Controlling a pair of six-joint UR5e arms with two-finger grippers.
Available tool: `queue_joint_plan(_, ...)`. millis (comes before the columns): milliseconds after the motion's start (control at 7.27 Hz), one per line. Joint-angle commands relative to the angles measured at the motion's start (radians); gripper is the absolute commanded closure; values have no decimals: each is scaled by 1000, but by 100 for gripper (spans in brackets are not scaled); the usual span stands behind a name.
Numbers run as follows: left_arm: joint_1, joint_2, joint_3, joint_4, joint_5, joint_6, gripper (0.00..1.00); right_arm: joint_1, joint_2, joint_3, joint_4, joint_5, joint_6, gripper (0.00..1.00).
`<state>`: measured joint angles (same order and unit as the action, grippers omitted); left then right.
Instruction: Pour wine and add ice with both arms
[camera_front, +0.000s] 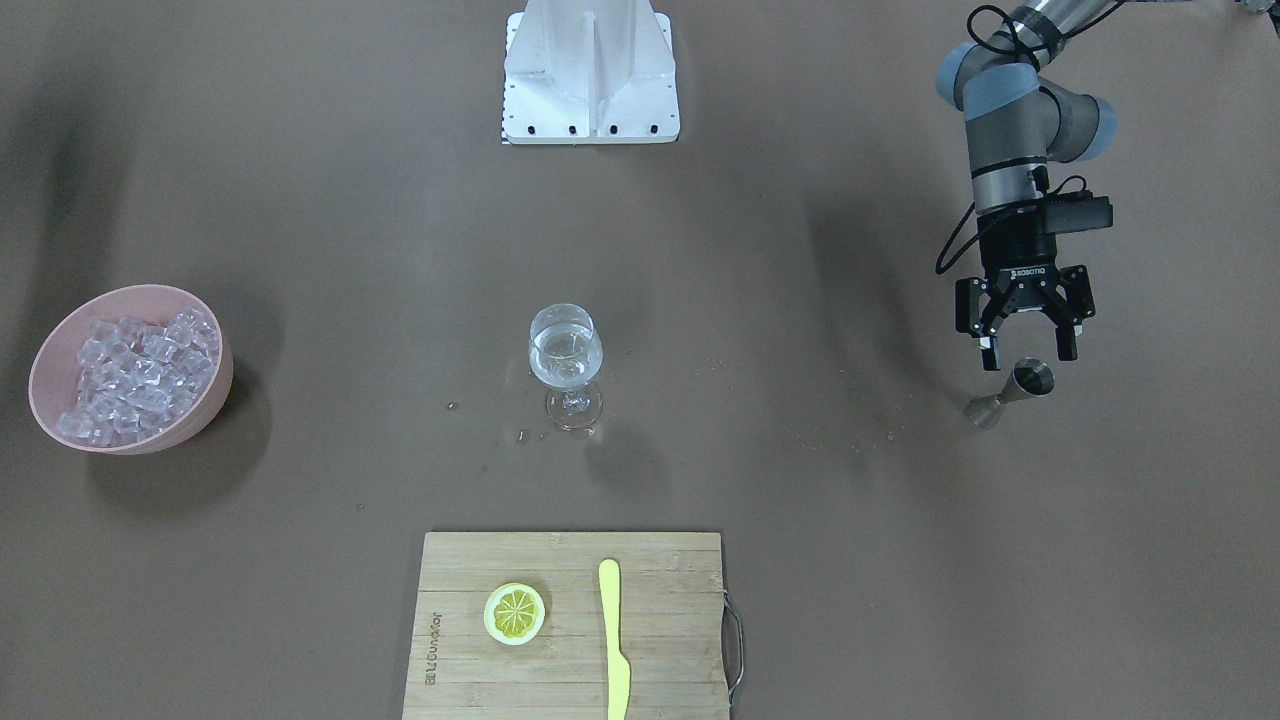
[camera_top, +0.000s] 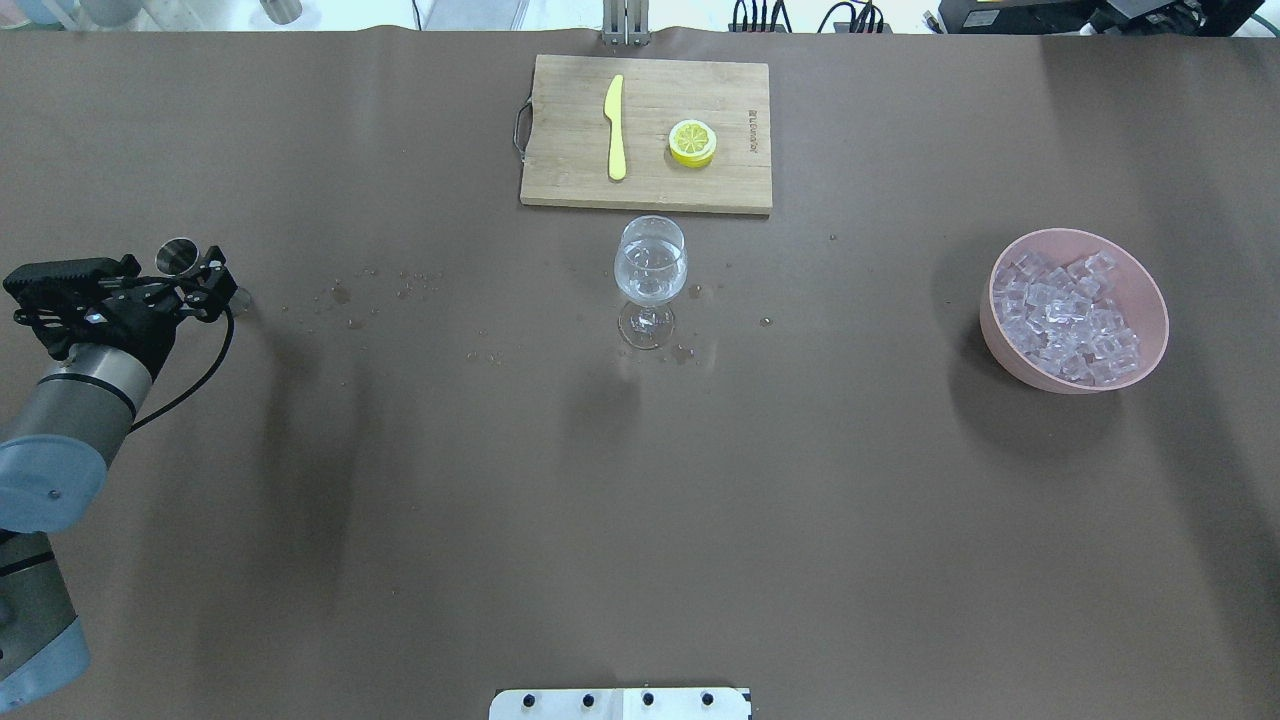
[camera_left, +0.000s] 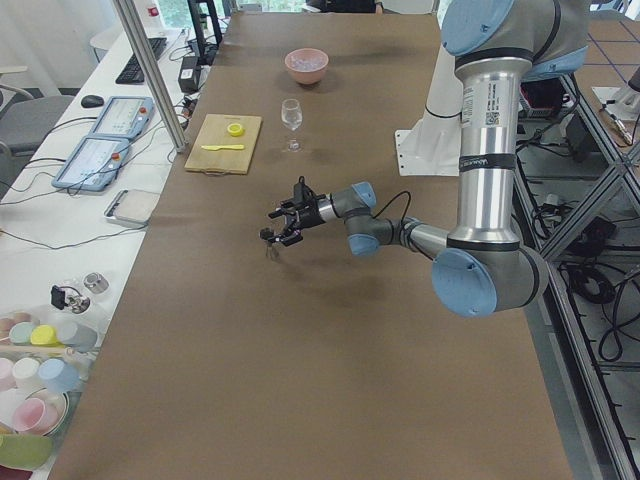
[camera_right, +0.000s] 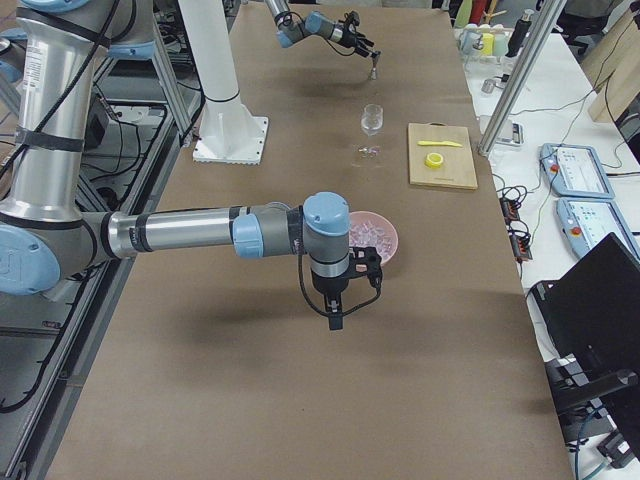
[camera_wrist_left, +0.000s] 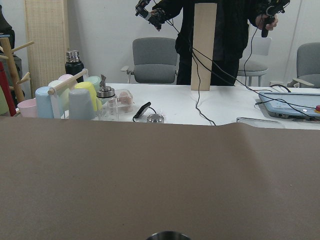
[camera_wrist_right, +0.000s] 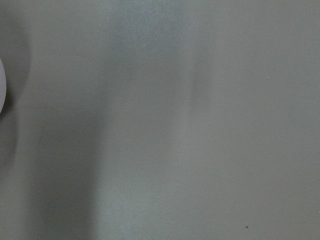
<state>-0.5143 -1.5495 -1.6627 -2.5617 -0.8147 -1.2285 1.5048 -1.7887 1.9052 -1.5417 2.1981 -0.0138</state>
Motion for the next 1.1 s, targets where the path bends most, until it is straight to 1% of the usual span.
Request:
queue_joint_plan(0,-3,-33,64,-8,2,-5,2,0,-1,0,0,-1,0,0)
queue_joint_plan(138,-3,-35,84,-23,2,-5,2,0,0,0,0,0,0,0)
queue_joint_plan(412,-4,-94,196,-60,3,-5,2,0,0,0,0,0,0,0)
queue_joint_plan(550,-4,-113,234,-84,3,-3,1,0,-1,0,0,0,0,0)
queue_joint_plan(688,-4,-115,253,-100,0,1,0,0,-2,0,0,2,0,0)
queue_joint_plan(962,-6,-115,253,-113,-6,4,0,0,-2,0,0,3,0,0)
